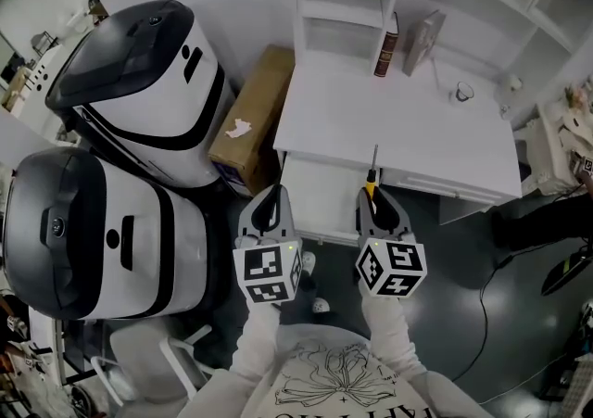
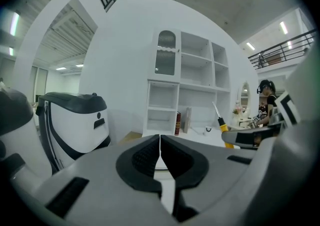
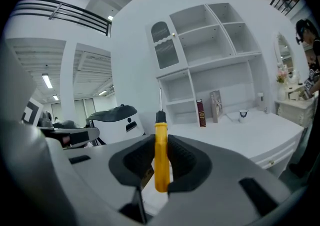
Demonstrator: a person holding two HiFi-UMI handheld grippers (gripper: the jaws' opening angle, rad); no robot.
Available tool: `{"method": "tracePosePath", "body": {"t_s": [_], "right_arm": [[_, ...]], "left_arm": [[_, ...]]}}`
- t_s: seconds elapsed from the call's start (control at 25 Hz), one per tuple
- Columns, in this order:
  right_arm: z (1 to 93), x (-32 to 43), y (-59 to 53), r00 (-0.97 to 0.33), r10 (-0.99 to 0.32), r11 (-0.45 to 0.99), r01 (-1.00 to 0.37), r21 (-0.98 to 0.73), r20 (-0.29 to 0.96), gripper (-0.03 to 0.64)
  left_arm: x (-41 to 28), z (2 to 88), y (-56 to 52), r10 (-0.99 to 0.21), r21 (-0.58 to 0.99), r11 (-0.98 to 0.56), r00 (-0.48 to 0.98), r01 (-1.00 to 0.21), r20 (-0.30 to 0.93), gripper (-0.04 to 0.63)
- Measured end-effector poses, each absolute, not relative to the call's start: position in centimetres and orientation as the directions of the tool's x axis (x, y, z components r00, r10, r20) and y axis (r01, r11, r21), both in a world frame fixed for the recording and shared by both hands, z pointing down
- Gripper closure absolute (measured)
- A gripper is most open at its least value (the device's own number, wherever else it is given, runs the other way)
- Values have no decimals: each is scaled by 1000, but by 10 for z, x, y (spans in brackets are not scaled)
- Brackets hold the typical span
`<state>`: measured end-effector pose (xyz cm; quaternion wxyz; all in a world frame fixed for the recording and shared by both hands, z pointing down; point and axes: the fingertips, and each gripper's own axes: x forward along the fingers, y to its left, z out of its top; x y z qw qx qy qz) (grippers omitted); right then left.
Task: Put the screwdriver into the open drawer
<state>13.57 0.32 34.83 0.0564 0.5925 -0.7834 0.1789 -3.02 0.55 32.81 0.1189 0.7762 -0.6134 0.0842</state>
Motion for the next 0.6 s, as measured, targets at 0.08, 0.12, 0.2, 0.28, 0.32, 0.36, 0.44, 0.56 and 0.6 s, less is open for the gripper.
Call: {"method": "tracePosePath", "body": {"t_s": [0.08, 0.12, 0.2, 0.28, 0.32, 0.36, 0.44, 0.56, 0.6], "right_arm": [[351, 132, -12, -289, -907, 230, -949, -215, 306, 541], [352, 130, -20, -289, -906, 229, -949, -215, 309, 541], [356, 127, -35, -285, -904, 224, -950, -216, 318, 541], [360, 124, -50, -280, -902, 217, -952, -217, 329, 541], [362, 123, -58, -278, -900, 214, -953, -216, 335, 541], [365, 121, -64, -277, -898, 212, -953, -216, 342, 541], [370, 117, -77, -275, -893, 210, -955, -211, 356, 541], [379, 113, -93, -273, -885, 209, -957, -201, 376, 541], [383, 112, -97, -272, -882, 208, -957, -201, 385, 541]], "left_arm": [[-33, 329, -11, -929, 82, -226, 240, -971, 281, 587], [-34, 330, -19, -928, 82, -230, 244, -970, 283, 588], [-37, 333, -36, -924, 83, -237, 251, -968, 289, 588], [-39, 336, -52, -919, 85, -245, 259, -966, 297, 587], [-40, 338, -60, -917, 86, -249, 263, -965, 301, 588], [-41, 340, -68, -914, 86, -252, 267, -964, 306, 588], [-44, 345, -81, -908, 89, -260, 274, -962, 316, 587], [-45, 355, -101, -897, 96, -272, 289, -957, 334, 587], [-46, 359, -106, -892, 98, -277, 294, -956, 343, 586]]}}
